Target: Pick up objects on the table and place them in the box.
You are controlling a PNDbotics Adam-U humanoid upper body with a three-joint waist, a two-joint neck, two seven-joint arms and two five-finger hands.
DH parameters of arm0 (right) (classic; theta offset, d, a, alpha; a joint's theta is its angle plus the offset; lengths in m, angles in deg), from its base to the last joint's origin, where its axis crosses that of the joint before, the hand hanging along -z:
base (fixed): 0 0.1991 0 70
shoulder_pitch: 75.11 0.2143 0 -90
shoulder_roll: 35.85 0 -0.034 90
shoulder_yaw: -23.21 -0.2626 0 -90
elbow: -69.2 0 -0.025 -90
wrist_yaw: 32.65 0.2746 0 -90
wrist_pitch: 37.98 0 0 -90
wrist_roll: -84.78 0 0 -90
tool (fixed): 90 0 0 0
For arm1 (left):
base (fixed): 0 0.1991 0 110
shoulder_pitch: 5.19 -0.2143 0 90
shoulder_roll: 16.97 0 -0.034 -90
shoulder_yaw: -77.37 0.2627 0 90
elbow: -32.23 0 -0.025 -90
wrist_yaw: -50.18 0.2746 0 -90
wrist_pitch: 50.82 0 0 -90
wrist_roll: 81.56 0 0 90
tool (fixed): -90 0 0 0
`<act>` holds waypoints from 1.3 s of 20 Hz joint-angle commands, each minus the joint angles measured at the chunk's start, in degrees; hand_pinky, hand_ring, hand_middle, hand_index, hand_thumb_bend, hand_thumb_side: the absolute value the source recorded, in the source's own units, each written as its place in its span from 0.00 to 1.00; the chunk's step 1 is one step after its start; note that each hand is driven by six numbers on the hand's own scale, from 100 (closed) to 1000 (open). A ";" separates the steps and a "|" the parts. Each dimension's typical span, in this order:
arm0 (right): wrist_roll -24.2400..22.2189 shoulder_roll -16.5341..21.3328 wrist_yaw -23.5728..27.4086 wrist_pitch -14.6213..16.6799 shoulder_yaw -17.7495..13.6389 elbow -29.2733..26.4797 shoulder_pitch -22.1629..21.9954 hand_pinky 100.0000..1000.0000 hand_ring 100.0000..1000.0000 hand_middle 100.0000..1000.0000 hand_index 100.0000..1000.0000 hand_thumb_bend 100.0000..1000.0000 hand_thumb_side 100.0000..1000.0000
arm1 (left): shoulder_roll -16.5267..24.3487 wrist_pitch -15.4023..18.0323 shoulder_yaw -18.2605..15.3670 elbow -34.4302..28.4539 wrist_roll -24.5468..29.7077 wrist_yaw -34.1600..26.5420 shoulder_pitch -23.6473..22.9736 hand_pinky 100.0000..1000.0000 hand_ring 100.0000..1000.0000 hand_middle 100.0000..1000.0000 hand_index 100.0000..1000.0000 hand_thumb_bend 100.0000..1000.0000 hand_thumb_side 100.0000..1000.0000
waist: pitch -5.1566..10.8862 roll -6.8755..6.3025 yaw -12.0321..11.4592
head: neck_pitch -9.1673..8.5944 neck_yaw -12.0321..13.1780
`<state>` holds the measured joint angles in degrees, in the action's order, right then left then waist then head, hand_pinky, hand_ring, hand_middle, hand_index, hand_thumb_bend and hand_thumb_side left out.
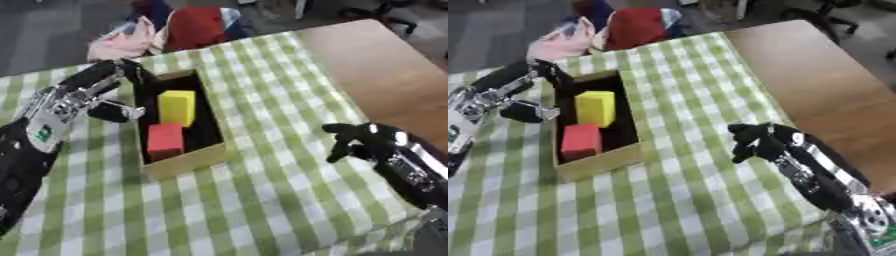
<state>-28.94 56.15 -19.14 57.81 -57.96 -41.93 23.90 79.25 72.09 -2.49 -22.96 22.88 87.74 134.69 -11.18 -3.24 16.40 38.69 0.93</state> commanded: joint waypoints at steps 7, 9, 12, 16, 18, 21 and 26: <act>0.55 0.55 0.14 0.18 -1.04 -0.35 -0.26 0.62 0.92 0.53 0.72 0.00 0.70 | 5.08 -2.39 -1.14 -8.14 2.12 -9.43 -2.34 0.71 0.60 0.61 0.77 0.04 0.31 | 1.48 0.86 -3.02 | -0.09 -1.28; 0.79 0.54 0.12 0.21 -1.28 -0.29 -0.51 0.62 0.92 0.53 0.72 0.00 0.69 | 5.81 -4.22 -1.94 -10.98 2.53 -13.95 -3.88 0.71 0.59 0.60 0.75 0.00 0.33 | 1.63 1.05 -4.21 | 0.05 -1.68; 1.17 0.61 0.01 0.30 -1.58 -0.23 -0.84 0.62 0.92 0.53 0.71 0.00 0.69 | 7.18 -7.37 -3.43 -16.14 3.06 -20.74 -6.87 0.71 0.58 0.59 0.74 0.00 0.34 | 1.82 1.37 -6.11 | 0.28 -2.31; 1.72 0.68 -0.20 0.43 -1.98 -0.15 -1.14 0.62 0.92 0.53 0.71 0.00 0.69 | 9.13 -11.27 -5.53 -23.57 3.24 -28.34 -11.80 0.71 0.58 0.58 0.74 0.00 0.37 | 1.94 1.70 -8.59 | 0.57 -2.91; 1.94 0.73 -0.25 0.49 -2.15 -0.16 -1.21 0.62 0.92 0.53 0.71 0.00 0.68 | 9.92 -12.93 -6.77 -27.28 3.14 -31.37 -14.69 0.71 0.58 0.58 0.73 0.00 0.38 | 1.96 1.86 -9.82 | 0.69 -3.19; 2.27 0.82 -0.30 0.59 -2.41 -0.19 -1.38 0.62 0.92 0.53 0.71 0.00 0.68 | 10.11 -15.53 -9.01 -32.35 2.08 -35.44 -18.95 0.70 0.56 0.56 0.71 0.00 0.42 | 1.98 2.11 -11.52 | 0.88 -3.47; 2.83 0.93 -0.57 0.71 -2.87 -0.23 -1.54 0.62 0.92 0.53 0.72 0.00 0.68 | 8.36 -19.15 -12.31 -39.79 -1.79 -41.85 -25.09 0.71 0.56 0.56 0.71 0.00 0.49 | 1.76 2.40 -14.55 | 1.22 -3.57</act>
<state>-26.41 56.12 -19.51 58.45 -60.18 -41.58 21.96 86.75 53.79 -13.33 -60.09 21.88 47.46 109.14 -10.16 -0.89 1.52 39.51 -2.55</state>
